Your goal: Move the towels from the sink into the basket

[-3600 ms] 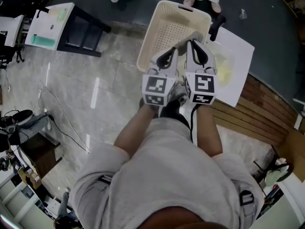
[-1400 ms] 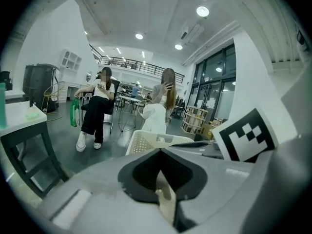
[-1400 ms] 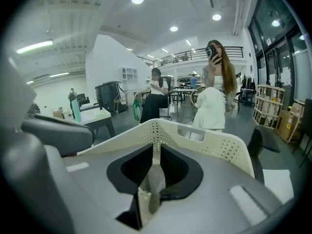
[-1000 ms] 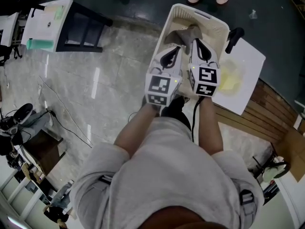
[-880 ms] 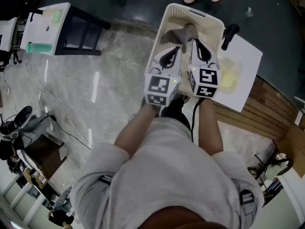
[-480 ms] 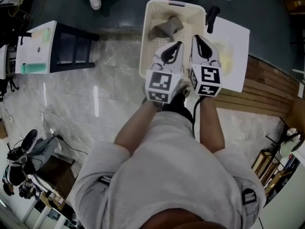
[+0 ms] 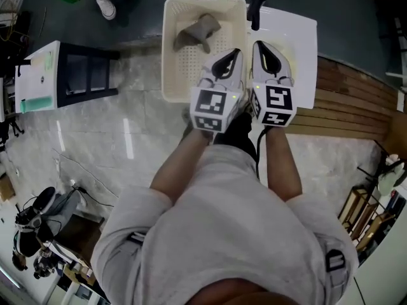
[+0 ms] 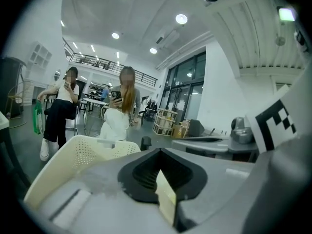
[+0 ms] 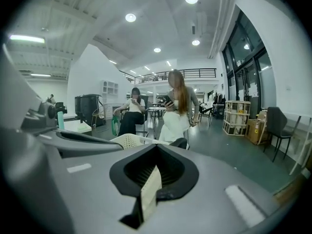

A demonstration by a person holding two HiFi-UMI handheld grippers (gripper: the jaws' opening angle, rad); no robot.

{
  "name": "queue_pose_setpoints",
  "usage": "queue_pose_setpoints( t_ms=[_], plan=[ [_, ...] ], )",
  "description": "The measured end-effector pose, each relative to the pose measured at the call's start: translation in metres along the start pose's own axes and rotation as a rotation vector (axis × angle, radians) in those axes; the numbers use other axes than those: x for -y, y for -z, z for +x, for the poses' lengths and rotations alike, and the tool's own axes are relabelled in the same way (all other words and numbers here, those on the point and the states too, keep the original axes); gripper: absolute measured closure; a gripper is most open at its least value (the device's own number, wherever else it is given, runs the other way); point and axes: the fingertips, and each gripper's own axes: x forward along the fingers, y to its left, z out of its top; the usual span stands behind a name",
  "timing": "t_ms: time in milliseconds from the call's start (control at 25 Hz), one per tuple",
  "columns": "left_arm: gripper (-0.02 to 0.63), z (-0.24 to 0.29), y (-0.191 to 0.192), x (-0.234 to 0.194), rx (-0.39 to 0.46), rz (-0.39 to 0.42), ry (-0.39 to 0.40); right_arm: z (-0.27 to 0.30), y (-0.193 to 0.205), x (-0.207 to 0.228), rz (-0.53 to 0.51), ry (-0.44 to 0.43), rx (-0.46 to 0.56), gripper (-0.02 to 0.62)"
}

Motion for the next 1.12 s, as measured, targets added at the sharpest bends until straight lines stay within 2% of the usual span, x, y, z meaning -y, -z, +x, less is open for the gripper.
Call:
queue_pose_setpoints(
  t_ms=[240, 680, 960, 1120],
  plan=[
    [0.586, 0.035, 0.002, 0.053, -0.015, 0.012, 0.025, -0.019, 0.006, 0.059, 0.009, 0.016, -0.009, 0.589],
    [0.586, 0.094, 0.028, 0.147, -0.083, 0.027, 0.154, -0.077, 0.04, 0.157, 0.06, 0.161, -0.049, 0.589],
    [0.586, 0.112, 0.077, 0.158, -0.215, 0.009, 0.123, -0.081, 0.083, 0.178, 0.125, 0.148, -0.108, 0.589],
    [0.586, 0.122, 0.098, 0.156, -0.248, 0.005, 0.085, -0.071, 0.11, 0.183, 0.138, 0.108, -0.155, 0.589]
  ],
)
